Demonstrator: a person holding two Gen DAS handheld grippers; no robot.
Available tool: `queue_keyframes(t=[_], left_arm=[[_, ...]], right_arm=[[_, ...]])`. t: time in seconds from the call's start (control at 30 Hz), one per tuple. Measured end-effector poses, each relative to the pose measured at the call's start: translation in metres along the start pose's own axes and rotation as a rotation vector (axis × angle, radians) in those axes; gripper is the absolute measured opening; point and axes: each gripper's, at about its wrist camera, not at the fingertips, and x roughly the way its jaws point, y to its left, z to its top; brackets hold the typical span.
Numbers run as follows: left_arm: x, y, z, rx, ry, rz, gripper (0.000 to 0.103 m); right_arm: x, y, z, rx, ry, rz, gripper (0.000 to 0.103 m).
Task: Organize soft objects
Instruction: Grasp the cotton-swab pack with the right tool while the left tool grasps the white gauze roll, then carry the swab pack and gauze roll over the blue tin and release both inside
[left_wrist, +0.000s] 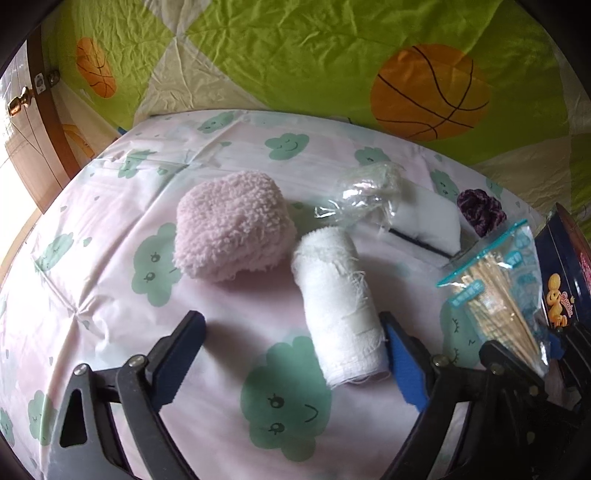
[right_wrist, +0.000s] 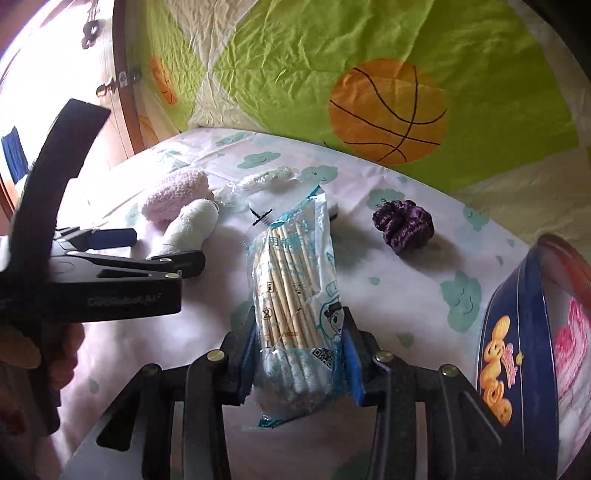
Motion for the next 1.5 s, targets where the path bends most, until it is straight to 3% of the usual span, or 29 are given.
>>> queue_keyframes(t=[0.07,0.13,0.2,0.3,0.43,0.7,0.97,1.2,1.5], left_arm=[[-0.003,0.002,0.000,0.002,-0.034,-0.010,0.064],[-0.004,0.004,0.000,0.002,-0.045,-0.005,0.058],[-0.006,0.009,0.001,-0.014,-0.056,-0.034,0.030],[-0.009,0.022,0.000,-0.078,-0.063,-0.124,0.030],[-0.015,0.027,-0.002,-0.117,-0.098,-0.165,0.029],[-0.044,0.020,-0.002,-0.106,-0.262,-0.200,0.028],[-0.076,0.015,-0.005,-0.080,-0.457,-0.286,0.028],[-0.090,0.007,-0.009,-0.053,-0.532,-0.304,0.028],[-0.090,-0.011,-0.017,-0.027,-0.531,-0.308,0.028]], right_arm=[[-0.012,0.000,-0.008,0.065,-0.036,0.031,0.042],[-0.023,0.002,-0.016,0.106,-0.067,0.034,0.042],[-0.034,0.003,-0.021,0.120,-0.101,0.025,0.042],[-0.049,0.003,-0.025,0.137,-0.163,0.016,0.042],[-0.059,0.002,-0.029,0.163,-0.203,0.015,0.042],[-0.086,-0.005,-0.035,0.168,-0.331,-0.073,0.042],[-0.111,-0.012,-0.039,0.192,-0.450,-0.130,0.042],[-0.123,-0.013,-0.038,0.191,-0.511,-0.158,0.042],[-0.138,-0.025,-0.042,0.203,-0.555,-0.205,0.042]])
